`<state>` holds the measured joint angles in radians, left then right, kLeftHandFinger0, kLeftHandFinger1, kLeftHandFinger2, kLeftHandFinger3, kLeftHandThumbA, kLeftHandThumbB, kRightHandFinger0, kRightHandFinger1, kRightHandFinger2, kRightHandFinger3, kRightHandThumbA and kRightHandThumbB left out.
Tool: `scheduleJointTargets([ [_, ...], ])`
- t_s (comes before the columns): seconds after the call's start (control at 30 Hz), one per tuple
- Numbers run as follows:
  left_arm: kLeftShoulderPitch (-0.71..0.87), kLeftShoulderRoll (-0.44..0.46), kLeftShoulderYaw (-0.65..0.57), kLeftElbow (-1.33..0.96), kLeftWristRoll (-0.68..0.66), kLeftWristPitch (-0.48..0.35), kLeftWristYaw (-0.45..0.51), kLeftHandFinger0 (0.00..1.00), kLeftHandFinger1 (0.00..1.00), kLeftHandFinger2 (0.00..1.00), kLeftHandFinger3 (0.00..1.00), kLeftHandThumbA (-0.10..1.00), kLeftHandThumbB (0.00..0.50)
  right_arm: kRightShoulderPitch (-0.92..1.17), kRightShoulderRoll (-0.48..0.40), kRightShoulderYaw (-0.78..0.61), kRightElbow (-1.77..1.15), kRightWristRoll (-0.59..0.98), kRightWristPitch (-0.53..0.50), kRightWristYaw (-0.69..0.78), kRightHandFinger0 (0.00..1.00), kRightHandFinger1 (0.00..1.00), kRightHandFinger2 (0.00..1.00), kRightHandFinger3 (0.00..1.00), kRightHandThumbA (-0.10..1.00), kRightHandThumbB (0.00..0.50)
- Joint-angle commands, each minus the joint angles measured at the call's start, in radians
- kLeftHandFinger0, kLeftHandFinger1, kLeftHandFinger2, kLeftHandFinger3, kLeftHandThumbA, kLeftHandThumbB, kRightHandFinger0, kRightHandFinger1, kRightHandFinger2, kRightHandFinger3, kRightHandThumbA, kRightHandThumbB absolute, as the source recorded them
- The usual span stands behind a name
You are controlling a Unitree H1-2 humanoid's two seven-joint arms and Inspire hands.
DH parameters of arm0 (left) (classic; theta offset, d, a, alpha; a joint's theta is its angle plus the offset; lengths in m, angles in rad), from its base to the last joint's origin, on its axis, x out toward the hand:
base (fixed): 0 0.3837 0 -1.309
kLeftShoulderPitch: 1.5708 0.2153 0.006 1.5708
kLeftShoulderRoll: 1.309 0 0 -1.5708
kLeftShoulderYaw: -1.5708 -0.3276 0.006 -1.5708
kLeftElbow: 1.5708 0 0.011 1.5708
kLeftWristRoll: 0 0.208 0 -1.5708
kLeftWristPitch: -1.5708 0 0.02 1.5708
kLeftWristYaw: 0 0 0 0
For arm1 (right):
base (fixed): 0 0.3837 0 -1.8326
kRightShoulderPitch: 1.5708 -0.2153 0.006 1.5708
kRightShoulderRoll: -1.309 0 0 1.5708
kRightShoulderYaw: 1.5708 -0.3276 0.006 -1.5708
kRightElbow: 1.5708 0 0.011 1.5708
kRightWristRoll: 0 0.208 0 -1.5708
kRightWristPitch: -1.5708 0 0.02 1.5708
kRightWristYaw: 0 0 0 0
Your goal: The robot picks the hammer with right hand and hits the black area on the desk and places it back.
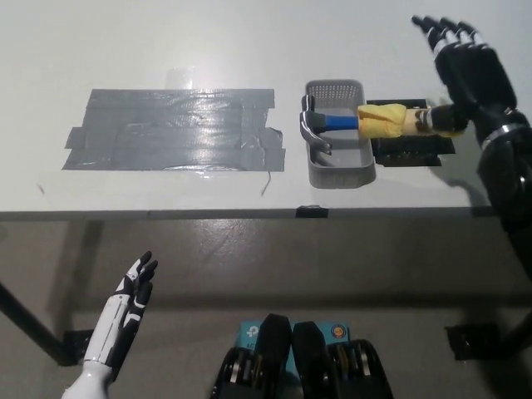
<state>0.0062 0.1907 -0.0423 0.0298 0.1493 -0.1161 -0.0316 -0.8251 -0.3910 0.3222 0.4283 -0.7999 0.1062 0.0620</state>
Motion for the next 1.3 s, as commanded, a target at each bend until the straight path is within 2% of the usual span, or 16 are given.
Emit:
scheduleJointTargets([
  [0.0, -0.014, 0.01, 0.0, -0.031, 0.008, -0.036, -0.004, 1.0, 1.0, 1.0, 1.0, 1.0, 0.161, -0.07, -0.007, 0.034, 0.001, -0.037, 0.049, 0.059, 1.0, 1.0, 1.0, 1.0, 1.0, 0.467],
  [0.17, -0.016, 0.013, 0.001, -0.03, 0.003, -0.035, -0.008, 1.0, 1.0, 1.0, 1.0, 1.0, 0.163, -0.056, -0.009, 0.051, -0.032, -0.007, 0.051, 0.115, 1.0, 1.0, 1.0, 1.0, 1.0, 0.5],
  [0.47, -0.014, 0.014, 0.0, -0.029, 0.013, -0.046, -0.003, 1.0, 1.0, 1.0, 1.0, 1.0, 0.131, -0.06, -0.011, 0.04, -0.055, 0.019, 0.043, 0.149, 1.0, 1.0, 1.0, 1.0, 1.0, 0.5],
  [0.53, -0.014, 0.012, 0.0, -0.028, 0.009, -0.047, -0.004, 1.0, 1.0, 1.0, 1.0, 1.0, 0.121, -0.07, -0.005, 0.044, -0.032, 0.01, 0.05, 0.147, 1.0, 1.0, 1.0, 1.0, 1.0, 0.488],
  [1.27, -0.015, 0.01, 0.0, -0.034, 0.001, -0.042, -0.007, 1.0, 1.0, 1.0, 1.0, 1.0, 0.12, -0.15, 0.049, 0.085, 0.242, 0.006, 0.016, 0.071, 1.0, 1.0, 1.0, 1.0, 1.0, 0.5],
])
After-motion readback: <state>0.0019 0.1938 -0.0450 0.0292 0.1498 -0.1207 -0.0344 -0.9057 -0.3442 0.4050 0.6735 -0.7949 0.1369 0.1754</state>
